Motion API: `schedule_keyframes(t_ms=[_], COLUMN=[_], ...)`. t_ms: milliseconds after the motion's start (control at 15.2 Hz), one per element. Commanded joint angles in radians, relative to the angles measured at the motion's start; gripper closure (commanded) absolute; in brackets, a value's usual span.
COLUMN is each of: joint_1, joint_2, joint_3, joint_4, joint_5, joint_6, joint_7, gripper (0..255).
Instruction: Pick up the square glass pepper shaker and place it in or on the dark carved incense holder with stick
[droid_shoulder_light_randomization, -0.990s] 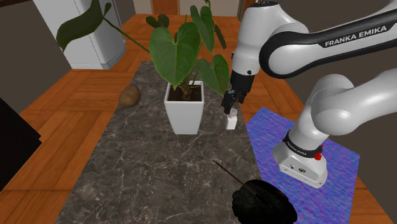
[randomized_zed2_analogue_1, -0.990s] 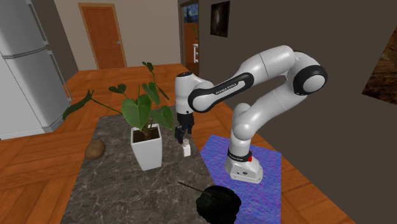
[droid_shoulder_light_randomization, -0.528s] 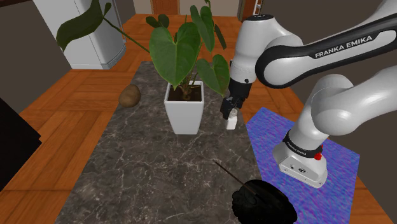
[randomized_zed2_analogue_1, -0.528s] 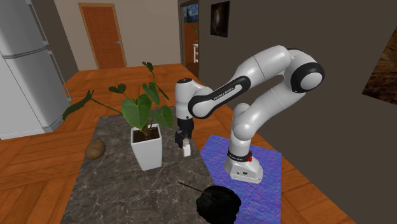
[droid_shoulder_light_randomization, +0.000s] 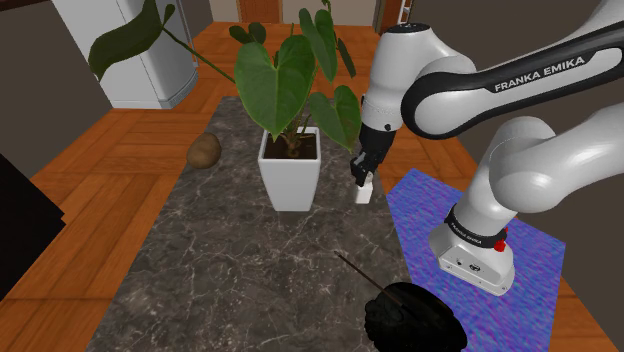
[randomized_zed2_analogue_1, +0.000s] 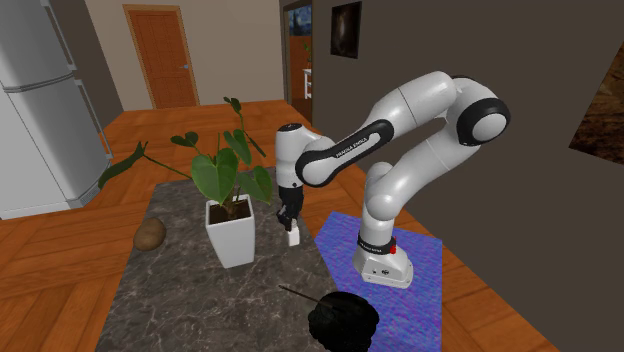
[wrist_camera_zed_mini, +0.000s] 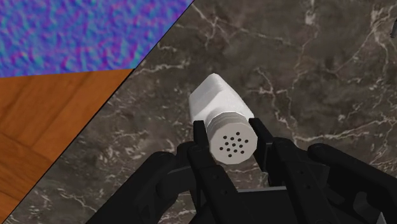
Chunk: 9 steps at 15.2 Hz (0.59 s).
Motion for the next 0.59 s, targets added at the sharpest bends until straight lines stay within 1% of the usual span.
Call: schedule_keyframes(t_ms=[0,462,528], joint_1=[0.000,0.000,-0.001], joint_2=[0.000,0.000,-0.010], joint_3=[0.000,0.000,-0.003], joint_4=[0.000,0.000,0.009], joint_5=[0.000,0.000,-0.004], joint_6=[0.000,0.000,-0.019], joint_7=[0.000,0.000,0.001], gripper=[255,255,255])
